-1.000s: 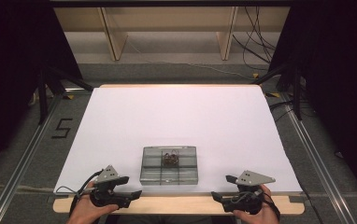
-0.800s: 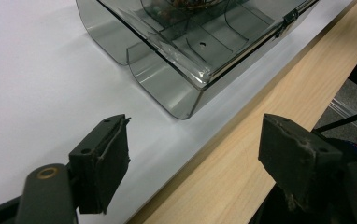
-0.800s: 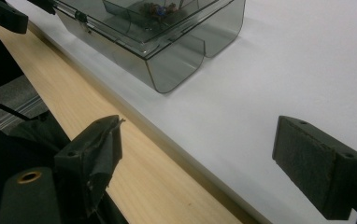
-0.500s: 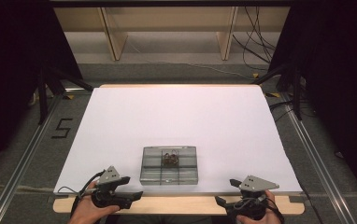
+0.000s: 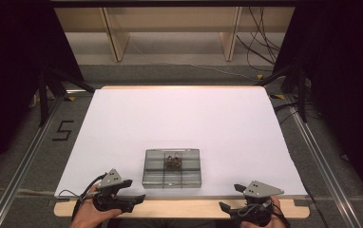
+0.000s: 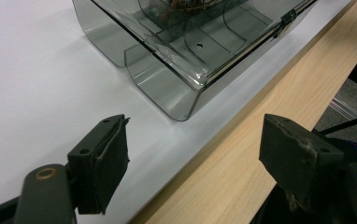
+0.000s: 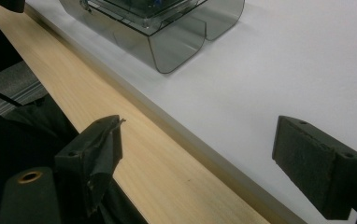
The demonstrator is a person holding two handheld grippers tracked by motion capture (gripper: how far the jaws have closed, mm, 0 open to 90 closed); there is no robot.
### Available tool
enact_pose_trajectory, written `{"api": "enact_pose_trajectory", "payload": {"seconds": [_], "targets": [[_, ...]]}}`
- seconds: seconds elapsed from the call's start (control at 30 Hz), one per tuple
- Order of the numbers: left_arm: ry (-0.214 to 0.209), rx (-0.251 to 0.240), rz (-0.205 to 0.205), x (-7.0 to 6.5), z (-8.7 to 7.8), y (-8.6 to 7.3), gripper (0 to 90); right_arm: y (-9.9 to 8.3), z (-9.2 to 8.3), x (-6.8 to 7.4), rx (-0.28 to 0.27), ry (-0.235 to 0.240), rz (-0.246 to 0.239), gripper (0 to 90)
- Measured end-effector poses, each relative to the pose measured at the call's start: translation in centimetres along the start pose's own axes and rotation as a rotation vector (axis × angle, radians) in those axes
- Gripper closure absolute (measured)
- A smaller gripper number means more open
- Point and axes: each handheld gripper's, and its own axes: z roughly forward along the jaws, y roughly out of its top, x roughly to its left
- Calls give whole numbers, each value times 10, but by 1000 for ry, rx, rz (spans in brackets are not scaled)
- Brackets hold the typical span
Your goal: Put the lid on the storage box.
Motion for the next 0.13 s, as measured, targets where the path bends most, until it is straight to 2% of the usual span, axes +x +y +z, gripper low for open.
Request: {"api": "enact_pose_trajectory", "payload": {"seconds": [0.03,0.1,0.13], "targets": [[1,7,5,0,0,0,231,0,0,1,2,-8,7,171],[4,3,1,0,0,0,231,0,0,0,9,-7,-9,170],[8,7,-17,0,1,0,231,0,0,-2,1,-5,-32,171]]}}
